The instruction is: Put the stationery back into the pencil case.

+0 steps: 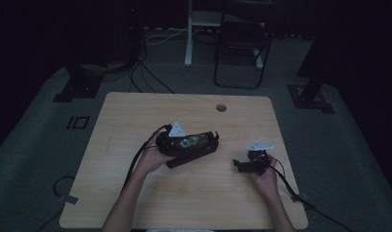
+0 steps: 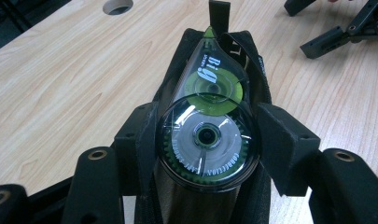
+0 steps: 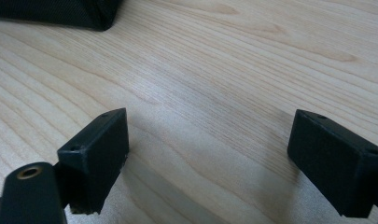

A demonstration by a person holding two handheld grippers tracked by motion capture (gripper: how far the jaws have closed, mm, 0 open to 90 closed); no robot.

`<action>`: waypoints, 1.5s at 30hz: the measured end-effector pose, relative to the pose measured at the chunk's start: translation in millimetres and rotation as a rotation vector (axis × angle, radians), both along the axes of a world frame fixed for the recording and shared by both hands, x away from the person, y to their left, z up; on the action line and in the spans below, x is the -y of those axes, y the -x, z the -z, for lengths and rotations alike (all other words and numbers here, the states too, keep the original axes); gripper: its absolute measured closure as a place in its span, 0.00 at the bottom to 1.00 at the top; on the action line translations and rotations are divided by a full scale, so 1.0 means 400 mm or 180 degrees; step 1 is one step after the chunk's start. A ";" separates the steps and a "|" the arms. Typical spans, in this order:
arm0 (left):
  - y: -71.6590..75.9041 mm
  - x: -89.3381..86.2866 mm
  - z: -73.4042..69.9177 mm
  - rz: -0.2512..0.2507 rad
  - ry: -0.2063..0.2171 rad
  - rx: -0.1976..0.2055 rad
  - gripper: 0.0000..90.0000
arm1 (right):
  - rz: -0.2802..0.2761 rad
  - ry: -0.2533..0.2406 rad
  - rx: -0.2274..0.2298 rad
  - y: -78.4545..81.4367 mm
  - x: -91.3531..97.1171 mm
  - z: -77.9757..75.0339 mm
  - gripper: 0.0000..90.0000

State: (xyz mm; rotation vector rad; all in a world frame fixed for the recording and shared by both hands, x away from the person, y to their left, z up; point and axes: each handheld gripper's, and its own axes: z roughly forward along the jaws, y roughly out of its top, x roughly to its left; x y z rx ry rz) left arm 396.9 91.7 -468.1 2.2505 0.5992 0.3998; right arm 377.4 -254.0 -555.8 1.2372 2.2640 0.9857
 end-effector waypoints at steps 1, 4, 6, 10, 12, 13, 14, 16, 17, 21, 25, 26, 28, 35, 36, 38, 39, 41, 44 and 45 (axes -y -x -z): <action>0.000 0.002 0.001 0.0007 -0.0009 -0.0004 0.46 | 0.0000 0.0000 0.0000 0.000 0.000 0.000 0.14; -0.002 0.005 0.003 0.0015 -0.0012 -0.0011 0.46 | 0.0000 0.0000 0.0000 0.000 0.000 0.000 0.14; -0.003 0.006 0.005 0.0015 -0.0020 -0.0016 0.46 | -0.0001 0.0000 0.0001 0.000 0.000 0.000 0.14; -0.005 0.007 0.007 0.0016 -0.0024 -0.0022 0.46 | 0.0000 0.0000 0.0000 0.000 0.000 0.000 0.14; -0.005 0.008 0.008 0.0016 -0.0032 -0.0026 0.46 | 0.0000 0.0000 0.0000 0.000 0.000 0.000 0.14; -0.006 0.009 0.010 0.0020 -0.0034 -0.0033 0.46 | 0.0000 0.0000 0.0000 0.000 0.000 0.000 0.14; -0.006 0.009 0.010 0.0020 -0.0034 -0.0033 0.46 | 0.0000 0.0000 0.0000 0.000 0.000 0.000 0.14; -0.008 0.010 0.012 0.0021 -0.0037 -0.0039 0.46 | 0.0000 0.0001 0.0000 0.000 0.000 0.000 0.14; -0.009 0.010 0.012 0.0024 -0.0037 -0.0043 0.46 | 0.0000 0.0000 0.0000 0.000 0.000 0.000 0.14; -0.008 0.012 0.014 0.0038 -0.0050 -0.0048 0.46 | 0.0000 0.0000 0.0000 0.000 0.000 0.000 0.14; -0.009 0.014 0.016 0.0050 -0.0050 -0.0059 0.46 | 0.0000 0.0000 0.0000 0.000 0.000 0.000 0.14; -0.009 0.014 0.016 0.0051 -0.0054 -0.0060 0.46 | 0.0000 0.0000 0.0000 0.000 0.000 0.000 0.14; -0.010 0.015 0.018 0.0057 -0.0057 -0.0066 0.46 | 0.0000 0.0000 0.0000 0.000 0.000 0.000 0.14; -0.010 0.016 0.020 0.0084 -0.0065 -0.0083 0.46 | 0.0000 0.0000 0.0000 0.000 0.000 0.000 0.14; -0.010 0.017 0.020 0.0084 -0.0067 -0.0086 0.46 | 0.0000 0.0000 0.0000 0.000 0.000 0.000 0.14; -0.009 0.017 0.021 0.0087 -0.0070 -0.0093 0.46 | 0.0000 0.0000 0.0000 0.000 0.000 0.000 0.14; -0.009 0.018 0.022 0.0083 -0.0066 -0.0096 0.46 | 0.0000 0.0000 0.0000 0.000 0.000 0.000 0.14; -0.009 0.020 0.024 0.0074 -0.0091 -0.0092 0.46 | -0.0001 0.0000 0.0000 0.000 0.000 0.000 0.14; -0.009 0.022 0.029 0.0068 -0.0148 -0.0088 0.46 | 0.0000 0.0000 0.0000 0.000 0.000 0.000 0.14; -0.008 0.022 0.030 0.0074 -0.0158 -0.0088 0.45 | 0.0002 -0.0003 -0.0001 0.000 0.000 0.000 0.14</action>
